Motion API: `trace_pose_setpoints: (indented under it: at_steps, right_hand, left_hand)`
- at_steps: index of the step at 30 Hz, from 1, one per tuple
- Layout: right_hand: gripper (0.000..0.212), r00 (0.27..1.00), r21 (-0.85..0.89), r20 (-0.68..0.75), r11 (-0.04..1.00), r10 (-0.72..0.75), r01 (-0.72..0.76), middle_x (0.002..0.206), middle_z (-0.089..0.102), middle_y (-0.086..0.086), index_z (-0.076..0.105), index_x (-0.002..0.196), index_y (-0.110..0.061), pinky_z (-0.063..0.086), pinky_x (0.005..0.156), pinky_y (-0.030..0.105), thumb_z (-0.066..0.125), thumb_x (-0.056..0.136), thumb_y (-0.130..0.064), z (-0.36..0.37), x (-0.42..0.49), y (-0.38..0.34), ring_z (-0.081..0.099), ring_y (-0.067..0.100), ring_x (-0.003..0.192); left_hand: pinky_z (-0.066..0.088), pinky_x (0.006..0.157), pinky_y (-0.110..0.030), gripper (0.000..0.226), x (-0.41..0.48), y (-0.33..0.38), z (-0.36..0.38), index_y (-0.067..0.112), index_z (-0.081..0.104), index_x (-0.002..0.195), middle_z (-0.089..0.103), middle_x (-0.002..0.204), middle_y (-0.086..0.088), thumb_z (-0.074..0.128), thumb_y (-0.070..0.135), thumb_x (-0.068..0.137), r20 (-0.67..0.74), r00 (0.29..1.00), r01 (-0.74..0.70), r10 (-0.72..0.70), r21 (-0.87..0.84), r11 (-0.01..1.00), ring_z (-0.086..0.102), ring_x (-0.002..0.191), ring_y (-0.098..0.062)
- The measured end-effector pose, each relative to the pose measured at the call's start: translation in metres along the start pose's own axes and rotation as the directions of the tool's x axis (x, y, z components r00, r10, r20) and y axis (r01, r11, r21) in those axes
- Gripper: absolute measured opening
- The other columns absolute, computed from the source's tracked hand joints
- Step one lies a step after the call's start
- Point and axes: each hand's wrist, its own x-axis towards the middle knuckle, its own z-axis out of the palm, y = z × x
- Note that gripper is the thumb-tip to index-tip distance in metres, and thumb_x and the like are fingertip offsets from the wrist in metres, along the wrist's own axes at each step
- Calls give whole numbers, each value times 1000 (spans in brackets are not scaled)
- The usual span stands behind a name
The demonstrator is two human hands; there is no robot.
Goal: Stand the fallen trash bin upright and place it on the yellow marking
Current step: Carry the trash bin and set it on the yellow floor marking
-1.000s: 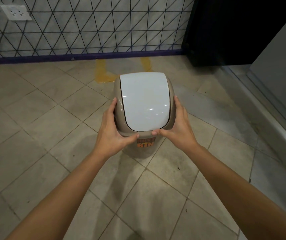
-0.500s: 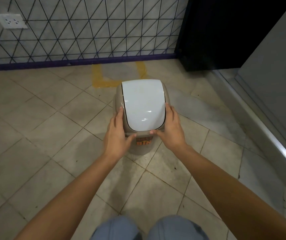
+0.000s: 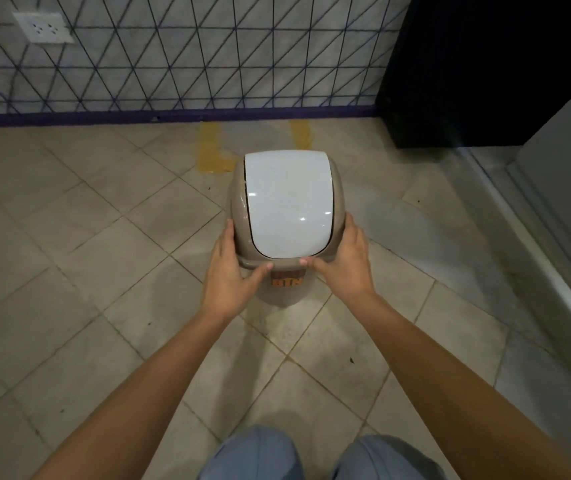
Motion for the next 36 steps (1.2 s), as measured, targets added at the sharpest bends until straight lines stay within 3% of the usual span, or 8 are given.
trace_pose_setpoints:
  at_steps: [3,7,13,18,25,30,33,36]
  right_hand:
    - [108,1000,56,1,998,12,-12,140,36,10,28,143,-9,31,108,36,88,57,-33,0,17,3,28,23,134]
    - [110,996,121,57,990,65,-71,137,34,9,28,142,-10,35,107,36,89,54,-36,2,38,3,29,21,133]
    - [114,994,199,77,976,79,-93,136,33,6,26,144,-13,34,106,29,89,52,-39,10,61,5,30,17,131]
    - [113,995,232,58,968,85,-96,136,32,5,26,143,-12,32,100,22,89,53,-40,18,76,3,31,15,130]
    - [117,1000,173,0,985,-3,3,142,28,4,24,143,-16,34,105,29,89,50,-43,20,91,-2,31,16,133]
    - [124,999,188,45,982,3,-11,142,28,1,19,145,-21,29,101,21,90,46,-44,21,99,-2,29,7,128]
    - [122,996,186,93,982,20,-37,138,31,0,22,145,-19,30,96,18,90,47,-45,21,105,-3,29,-1,119]
    - [121,992,143,125,989,20,-38,139,31,2,21,145,-17,30,95,19,89,49,-45,21,115,-6,26,-4,114]
  left_hand:
    - [37,102,-29,95,15,0,5,23,23,148,38,146,1,76,43,72,-19,1000,23,-25,-57,998,38,132,-14]
    - [42,104,-40,92,36,-2,12,18,30,146,40,144,-5,80,35,70,5,989,150,-151,-163,975,44,129,-18]
    - [43,87,-6,91,62,-8,16,19,32,144,45,136,9,83,25,68,8,983,177,-184,-320,931,50,120,-6]
    - [47,97,-30,91,81,-14,16,26,33,142,47,135,9,84,21,67,25,983,176,-181,-400,899,51,123,-11]
    - [46,73,-4,107,99,-19,15,23,22,146,43,124,19,87,26,60,36,971,229,-236,-417,880,51,113,-8]
    - [48,76,-7,120,110,-20,10,23,20,147,43,125,14,86,42,48,106,963,270,-249,-441,856,49,114,-9]
    - [48,78,-8,121,118,-20,6,22,18,148,42,136,8,85,40,48,140,962,273,-235,-452,849,48,119,-9]
    - [47,80,-9,121,123,-21,6,21,16,148,41,133,13,84,41,50,164,959,282,-232,-441,852,48,122,-11]
